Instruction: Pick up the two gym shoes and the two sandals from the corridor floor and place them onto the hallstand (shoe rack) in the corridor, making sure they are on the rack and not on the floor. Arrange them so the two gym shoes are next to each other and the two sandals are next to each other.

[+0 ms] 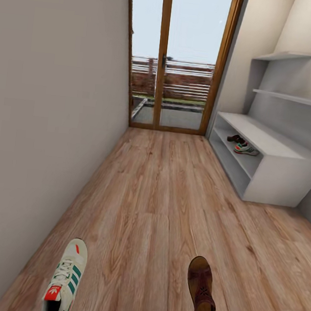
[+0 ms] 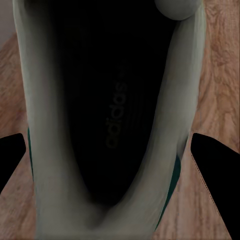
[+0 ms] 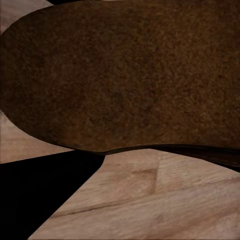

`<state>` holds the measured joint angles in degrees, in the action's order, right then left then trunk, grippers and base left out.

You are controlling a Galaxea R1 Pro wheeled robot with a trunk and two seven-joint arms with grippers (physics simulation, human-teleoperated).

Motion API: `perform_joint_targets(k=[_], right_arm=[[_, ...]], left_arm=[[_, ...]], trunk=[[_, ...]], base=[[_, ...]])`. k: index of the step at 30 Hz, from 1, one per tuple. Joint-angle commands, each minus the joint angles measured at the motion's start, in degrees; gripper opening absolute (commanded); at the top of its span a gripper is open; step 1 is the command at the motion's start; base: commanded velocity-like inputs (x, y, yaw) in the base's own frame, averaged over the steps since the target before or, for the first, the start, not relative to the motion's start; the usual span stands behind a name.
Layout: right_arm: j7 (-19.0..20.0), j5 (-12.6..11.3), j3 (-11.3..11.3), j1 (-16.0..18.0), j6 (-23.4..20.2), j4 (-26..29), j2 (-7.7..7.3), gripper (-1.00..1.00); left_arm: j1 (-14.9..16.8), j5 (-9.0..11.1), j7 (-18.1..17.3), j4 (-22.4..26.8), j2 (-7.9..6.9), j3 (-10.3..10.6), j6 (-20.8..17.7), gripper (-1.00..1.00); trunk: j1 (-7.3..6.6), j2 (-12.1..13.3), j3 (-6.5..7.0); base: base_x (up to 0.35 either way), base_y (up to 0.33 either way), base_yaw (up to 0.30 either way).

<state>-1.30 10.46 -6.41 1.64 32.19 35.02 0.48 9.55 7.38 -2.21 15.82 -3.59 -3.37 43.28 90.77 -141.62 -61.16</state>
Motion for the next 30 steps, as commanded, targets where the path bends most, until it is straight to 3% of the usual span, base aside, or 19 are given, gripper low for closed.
perform_joint_targets(k=[1, 30], right_arm=[[-0.02, 0.44, -0.24, 0.03, 0.15, 0.0, 0.05, -1.0], [-0.03, 0.44, -0.18, 0.03, 0.24, 0.05, 0.12, -1.0]], left_arm=[[0.05, 0.27, -0.25, -0.04, 0.0, -0.07, 0.14, -1.0], [0.03, 0.27, -0.25, -0.09, -0.02, -0.06, 0.14, -1.0]], trunk=[[0.02, -0.02, -0.05], [0.02, -0.02, -0.05]], base=[[0.339, 0.0, 0.0], [0.339, 0.0, 0.0]])
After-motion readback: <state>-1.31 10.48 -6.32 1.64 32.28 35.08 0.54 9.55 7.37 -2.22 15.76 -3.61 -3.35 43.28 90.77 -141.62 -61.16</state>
